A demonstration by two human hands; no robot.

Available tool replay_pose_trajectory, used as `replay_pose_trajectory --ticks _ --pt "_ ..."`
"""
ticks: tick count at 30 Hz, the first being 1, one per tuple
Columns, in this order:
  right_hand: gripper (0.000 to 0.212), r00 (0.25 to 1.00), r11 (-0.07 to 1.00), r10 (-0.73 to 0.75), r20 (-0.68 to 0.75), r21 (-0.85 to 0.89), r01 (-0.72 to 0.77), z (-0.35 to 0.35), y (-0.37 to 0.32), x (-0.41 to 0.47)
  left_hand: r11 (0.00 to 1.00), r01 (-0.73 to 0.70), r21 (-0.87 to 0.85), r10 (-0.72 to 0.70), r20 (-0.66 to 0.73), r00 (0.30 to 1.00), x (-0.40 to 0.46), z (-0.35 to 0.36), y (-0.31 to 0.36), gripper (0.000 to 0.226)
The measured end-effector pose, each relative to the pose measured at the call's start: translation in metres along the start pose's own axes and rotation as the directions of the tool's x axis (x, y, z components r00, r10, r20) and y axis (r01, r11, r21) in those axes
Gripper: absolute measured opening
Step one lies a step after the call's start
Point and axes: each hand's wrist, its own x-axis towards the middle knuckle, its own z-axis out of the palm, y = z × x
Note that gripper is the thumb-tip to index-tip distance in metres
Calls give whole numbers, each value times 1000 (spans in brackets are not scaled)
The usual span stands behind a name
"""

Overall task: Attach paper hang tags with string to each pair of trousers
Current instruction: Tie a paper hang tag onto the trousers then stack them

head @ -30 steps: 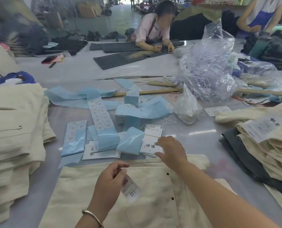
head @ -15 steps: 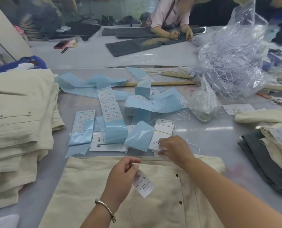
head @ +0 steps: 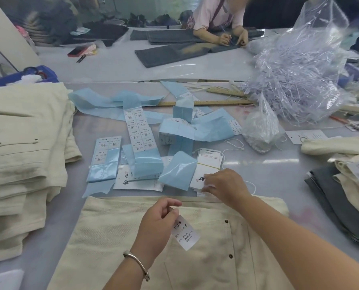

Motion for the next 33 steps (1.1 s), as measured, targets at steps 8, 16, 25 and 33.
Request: replay_pose_trajectory --ticks 8,16,25,33 --pt "88 921 963 -196 336 -112 246 -20 7 27 1000 2 0 -2 18 1000 -4 1 1 24" --pt "71 849 857 -331 411 -246 453 -31 -5 48 999 4 -37 -5 -13 1000 -2 -1 3 23" --pt "70 842 899 -295 452 -169 405 -40 -6 51 999 9 -36 -9 7 1000 2 3 -1 21" --pt "34 872 965 -218 438 -33 259 -46 2 51 1000 -7 -18 7 27 1000 5 4 0 22"
